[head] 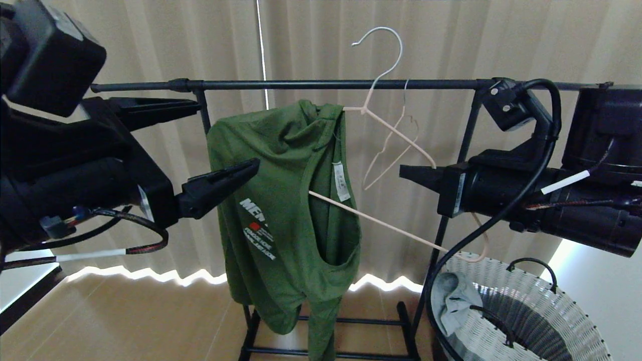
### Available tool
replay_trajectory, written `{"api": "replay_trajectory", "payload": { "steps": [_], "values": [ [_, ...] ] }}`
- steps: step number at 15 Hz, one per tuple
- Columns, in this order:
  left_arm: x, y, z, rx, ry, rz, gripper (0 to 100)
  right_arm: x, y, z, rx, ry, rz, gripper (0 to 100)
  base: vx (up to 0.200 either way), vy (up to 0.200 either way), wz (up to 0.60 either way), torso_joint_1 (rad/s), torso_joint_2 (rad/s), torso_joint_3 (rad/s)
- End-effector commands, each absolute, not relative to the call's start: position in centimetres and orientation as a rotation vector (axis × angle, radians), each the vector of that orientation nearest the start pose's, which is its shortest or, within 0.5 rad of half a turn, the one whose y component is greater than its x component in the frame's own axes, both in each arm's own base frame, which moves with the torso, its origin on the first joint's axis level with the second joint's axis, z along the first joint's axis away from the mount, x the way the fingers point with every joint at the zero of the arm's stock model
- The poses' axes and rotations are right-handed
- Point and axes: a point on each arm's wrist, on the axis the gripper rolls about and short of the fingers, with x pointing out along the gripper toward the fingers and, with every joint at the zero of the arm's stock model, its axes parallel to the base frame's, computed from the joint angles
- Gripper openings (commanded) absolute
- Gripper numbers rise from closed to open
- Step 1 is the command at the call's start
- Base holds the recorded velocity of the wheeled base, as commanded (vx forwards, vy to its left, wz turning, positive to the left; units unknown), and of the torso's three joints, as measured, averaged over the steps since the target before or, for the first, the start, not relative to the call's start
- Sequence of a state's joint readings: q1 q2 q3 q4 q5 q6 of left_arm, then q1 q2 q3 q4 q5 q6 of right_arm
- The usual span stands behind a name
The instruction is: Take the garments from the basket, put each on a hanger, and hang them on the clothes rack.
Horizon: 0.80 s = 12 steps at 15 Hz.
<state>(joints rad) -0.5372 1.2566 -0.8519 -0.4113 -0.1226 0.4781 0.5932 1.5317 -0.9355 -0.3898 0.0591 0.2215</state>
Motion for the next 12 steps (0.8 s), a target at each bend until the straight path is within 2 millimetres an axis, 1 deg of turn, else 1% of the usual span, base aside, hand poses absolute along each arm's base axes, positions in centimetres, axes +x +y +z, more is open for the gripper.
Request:
{"api": "replay_trajectory", "payload": {
  "steps": [1, 2, 3, 4, 6, 8, 10, 12],
  "values": [
    [17.9, -9.8, 28.4, 0.518, -0.158, -0.597, 100, 22.5, 14.9, 24.2, 0.133, 0.265, 0.616, 0, 0.000, 0.000, 0.00, 0.000, 0.00, 0.000],
    [18.7, -10.2, 28.2, 0.566, -0.160, -0.598, 100, 22.7, 14.9, 24.1, 0.110, 0.259, 0.619, 0, 0.000, 0.000, 0.00, 0.000, 0.00, 0.000],
    [18.9, -10.3, 28.2, 0.580, -0.161, -0.600, 100, 22.7, 14.9, 24.2, 0.108, 0.257, 0.620, 0, 0.000, 0.000, 0.00, 0.000, 0.00, 0.000],
    [20.3, -11.2, 28.0, 0.639, -0.160, -0.609, 100, 22.7, 15.0, 24.2, 0.096, 0.251, 0.623, 0, 0.000, 0.000, 0.00, 0.000, 0.00, 0.000],
    [21.9, -12.7, 28.4, 0.683, -0.178, -0.631, 100, 22.6, 15.1, 24.0, 0.069, 0.251, 0.630, 0, 0.000, 0.000, 0.00, 0.000, 0.00, 0.000],
    [23.1, -13.9, 28.2, 0.695, -0.167, -0.655, 100, 22.5, 15.1, 23.8, 0.058, 0.253, 0.634, 0, 0.000, 0.000, 0.00, 0.000, 0.00, 0.000],
    [24.9, -15.7, 27.2, 0.702, -0.136, -0.688, 100, 22.1, 15.4, 23.7, 0.050, 0.255, 0.654, 0, 0.000, 0.000, 0.00, 0.000, 0.00, 0.000],
    [25.9, -16.2, 27.2, 0.702, -0.134, -0.683, 100, 21.8, 15.7, 23.7, 0.049, 0.256, 0.668, 0, 0.000, 0.000, 0.00, 0.000, 0.00, 0.000]
  ]
}}
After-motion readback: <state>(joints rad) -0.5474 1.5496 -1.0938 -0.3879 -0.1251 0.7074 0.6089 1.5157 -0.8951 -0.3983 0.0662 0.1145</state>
